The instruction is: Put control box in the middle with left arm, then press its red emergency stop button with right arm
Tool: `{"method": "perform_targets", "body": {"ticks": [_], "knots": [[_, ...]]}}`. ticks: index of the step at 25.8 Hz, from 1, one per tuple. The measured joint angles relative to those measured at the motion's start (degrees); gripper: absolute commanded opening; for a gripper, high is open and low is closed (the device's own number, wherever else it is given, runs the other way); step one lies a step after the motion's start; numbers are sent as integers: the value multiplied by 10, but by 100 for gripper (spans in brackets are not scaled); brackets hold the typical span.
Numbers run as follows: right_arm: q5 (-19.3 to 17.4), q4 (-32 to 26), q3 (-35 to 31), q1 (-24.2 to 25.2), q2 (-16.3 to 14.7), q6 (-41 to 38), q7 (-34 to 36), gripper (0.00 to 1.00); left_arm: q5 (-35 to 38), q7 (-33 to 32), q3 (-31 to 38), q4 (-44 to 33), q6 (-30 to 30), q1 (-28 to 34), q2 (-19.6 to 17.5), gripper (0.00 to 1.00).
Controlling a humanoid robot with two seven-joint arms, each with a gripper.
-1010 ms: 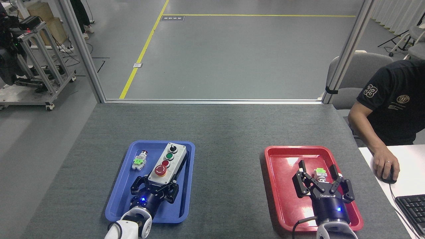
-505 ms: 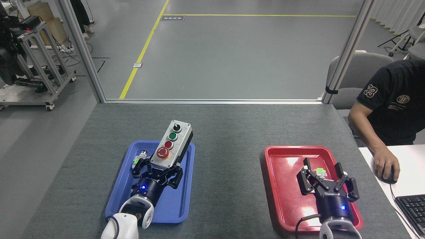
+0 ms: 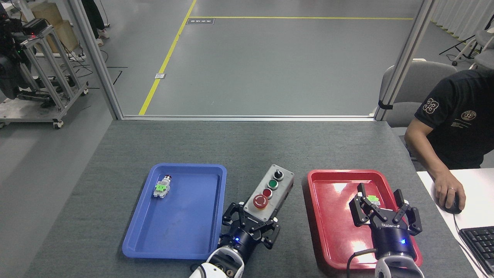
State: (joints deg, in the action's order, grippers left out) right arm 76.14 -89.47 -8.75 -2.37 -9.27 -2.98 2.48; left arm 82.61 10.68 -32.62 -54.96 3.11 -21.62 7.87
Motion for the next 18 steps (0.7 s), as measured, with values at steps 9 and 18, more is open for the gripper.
{"method": "perform_targets", "body": {"ticks": [9, 18], "knots": [[0, 0, -6, -2, 2, 0, 3, 100, -1, -16, -65, 49, 16, -37, 2, 75], [0, 0, -21, -14, 2, 0, 18, 100, -24, -14, -63, 49, 18, -48, 1, 96]]}}
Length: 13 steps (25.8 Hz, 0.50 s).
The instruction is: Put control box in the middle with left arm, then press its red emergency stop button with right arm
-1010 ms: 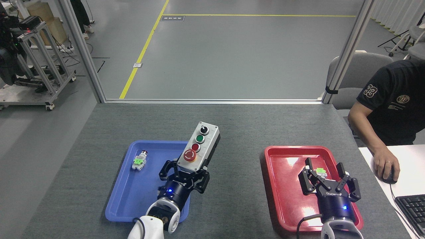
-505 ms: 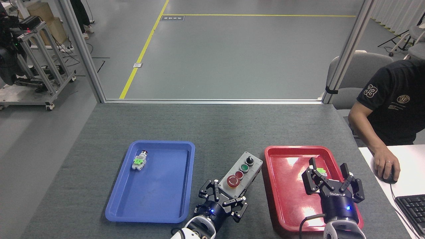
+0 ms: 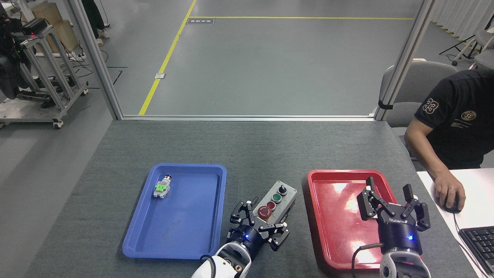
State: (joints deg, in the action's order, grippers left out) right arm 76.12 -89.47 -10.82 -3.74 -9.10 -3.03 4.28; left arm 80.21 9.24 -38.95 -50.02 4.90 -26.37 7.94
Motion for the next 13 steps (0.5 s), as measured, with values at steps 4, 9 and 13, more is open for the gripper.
{"method": "perform_targets", "body": {"ticks": [4, 9, 13], "knots": [[0, 0, -1, 0, 0, 0, 1, 100, -5, 3, 0, -11, -6, 12, -2, 97], [1, 7, 0, -12, -1, 0, 1, 38, -21, 6, 24, -136, -44, 71, -65, 97], [2, 44, 24, -54, -5, -32, 2, 0, -63, 7, 78, -242, -99, 121, -120, 98]]}}
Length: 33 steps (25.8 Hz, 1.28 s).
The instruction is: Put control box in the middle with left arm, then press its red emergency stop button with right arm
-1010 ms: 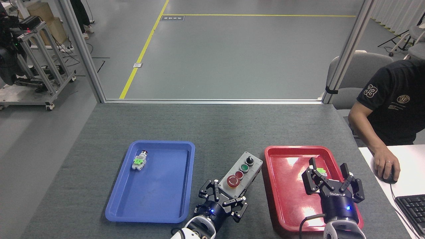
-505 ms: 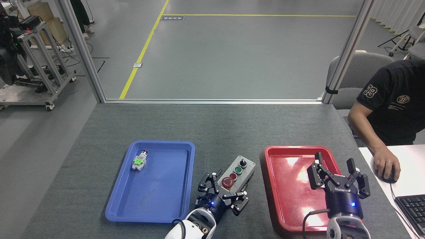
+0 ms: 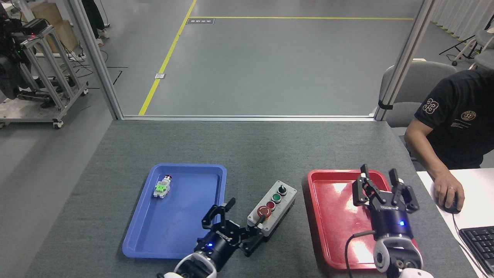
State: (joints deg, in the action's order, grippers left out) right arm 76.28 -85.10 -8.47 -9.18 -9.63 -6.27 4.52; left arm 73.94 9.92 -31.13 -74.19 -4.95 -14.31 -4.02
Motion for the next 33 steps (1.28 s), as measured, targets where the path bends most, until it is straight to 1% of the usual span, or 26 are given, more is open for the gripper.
{"method": "perform_targets", "body": {"ticks": [3, 7, 10, 14, 16, 19, 27, 30, 33], "knots": [[4, 51, 50, -42, -11, -39, 2, 0, -18, 1, 56, -33, -21, 16, -24, 98], [19, 134, 144, -95, -16, -42, -4, 0, -26, 2, 140, -13, -29, 15, -31, 98], [35, 206, 216, -128, -1, -21, -5, 0, -32, 2, 184, 3, -32, 9, -32, 98], [43, 275, 270, -150, 20, -2, -6, 0, -59, 2, 218, 11, -31, 6, -33, 98], [44, 292, 289, -154, 31, 2, -8, 0, -79, 2, 232, 16, -27, 5, -34, 98], [45, 302, 306, -156, 43, 5, -6, 0, -98, 2, 243, 21, -24, 5, -36, 98], [47, 318, 317, -156, 51, 6, -4, 0, -107, 2, 274, 18, -19, 17, -37, 98], [47, 343, 325, -156, 59, 5, -2, 0, -107, 3, 281, 17, -17, 19, -38, 98], [47, 373, 352, -158, 66, 6, 8, 0, -102, 3, 288, 7, -16, 28, -40, 98]]}}
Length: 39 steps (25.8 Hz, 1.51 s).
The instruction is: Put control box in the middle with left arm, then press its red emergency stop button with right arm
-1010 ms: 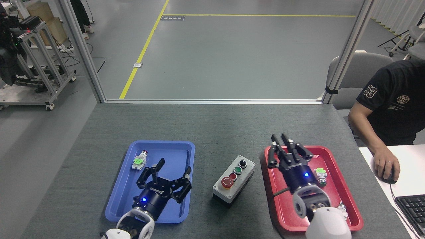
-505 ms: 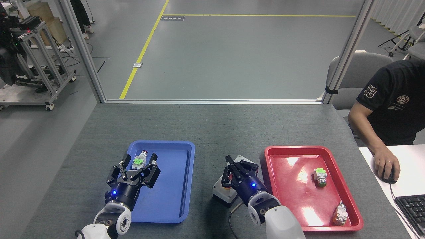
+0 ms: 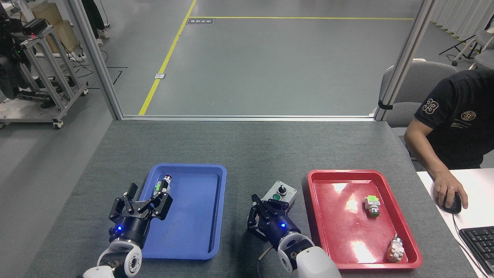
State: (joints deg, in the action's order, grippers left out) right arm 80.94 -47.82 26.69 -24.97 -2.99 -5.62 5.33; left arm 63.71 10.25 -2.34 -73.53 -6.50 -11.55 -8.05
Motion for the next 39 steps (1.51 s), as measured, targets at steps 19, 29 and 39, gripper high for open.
{"method": "perform_targets", "body": {"ticks": [19, 29, 39], "knots": [[-50, -120, -246, -10, -33, 19, 50, 100, 23, 0, 4, -47, -1, 57, -83, 98], [-51, -351, -335, 236, -59, -45, 142, 100, 35, -1, 5, -52, -3, 76, -102, 98], [-42, -396, -347, 235, -41, -2, 71, 100, 28, -11, 39, -49, 2, 80, -98, 98]]}}
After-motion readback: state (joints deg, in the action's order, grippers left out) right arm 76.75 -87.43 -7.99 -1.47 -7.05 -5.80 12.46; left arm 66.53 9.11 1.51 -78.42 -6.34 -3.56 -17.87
